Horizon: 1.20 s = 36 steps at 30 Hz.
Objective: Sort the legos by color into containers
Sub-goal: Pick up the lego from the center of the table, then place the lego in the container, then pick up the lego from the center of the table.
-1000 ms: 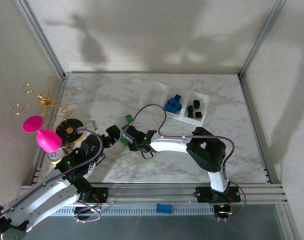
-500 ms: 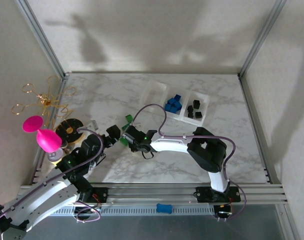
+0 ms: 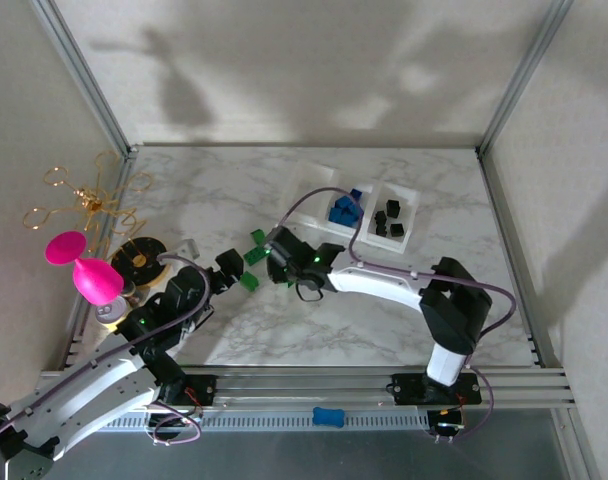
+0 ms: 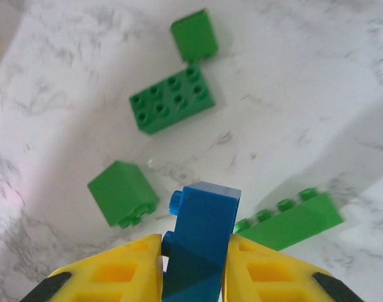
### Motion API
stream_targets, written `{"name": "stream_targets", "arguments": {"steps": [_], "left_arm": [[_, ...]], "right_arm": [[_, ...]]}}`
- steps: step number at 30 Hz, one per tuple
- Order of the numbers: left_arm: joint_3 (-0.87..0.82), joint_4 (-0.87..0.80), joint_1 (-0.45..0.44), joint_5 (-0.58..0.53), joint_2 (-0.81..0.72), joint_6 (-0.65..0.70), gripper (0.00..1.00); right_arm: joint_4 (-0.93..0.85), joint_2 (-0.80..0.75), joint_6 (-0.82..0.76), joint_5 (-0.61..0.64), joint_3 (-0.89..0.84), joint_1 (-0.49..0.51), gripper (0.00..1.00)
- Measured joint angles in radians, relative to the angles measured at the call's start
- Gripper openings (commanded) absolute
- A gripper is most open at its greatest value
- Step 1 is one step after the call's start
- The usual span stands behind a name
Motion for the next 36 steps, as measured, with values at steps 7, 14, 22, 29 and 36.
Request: {"name": "stream_targets", "arguments": {"steps": [7, 14, 22, 29, 36], "left_arm": [[0.008, 0.049, 0.002, 0.030, 0.072, 0.012, 1.00], [0.058, 0.114, 0.004, 0.078, 0.188, 0.034, 1.00], [0.087, 0.198, 0.005, 0.143, 0.314, 0.064, 0.99], [0.109, 0.241, 0.008, 0.163, 0.377, 0.075, 1.00], [0.131, 0.242, 0.013, 0.164, 0.414, 0.074, 1.00]], "right_arm": [[0.005, -0.076, -0.078, -0.010, -0.004, -0.216, 0.27], [0.035, -0.043, -0.155, -0.025, 0.020, -0.452, 0.27], [0.069, 0.152, -0.223, -0.035, 0.175, -0.549, 0.32], [0.073, 0.245, -0.258, -0.043, 0.255, -0.570, 0.42], [0.088, 0.219, -0.282, -0.074, 0.245, -0.574, 0.47]]}}
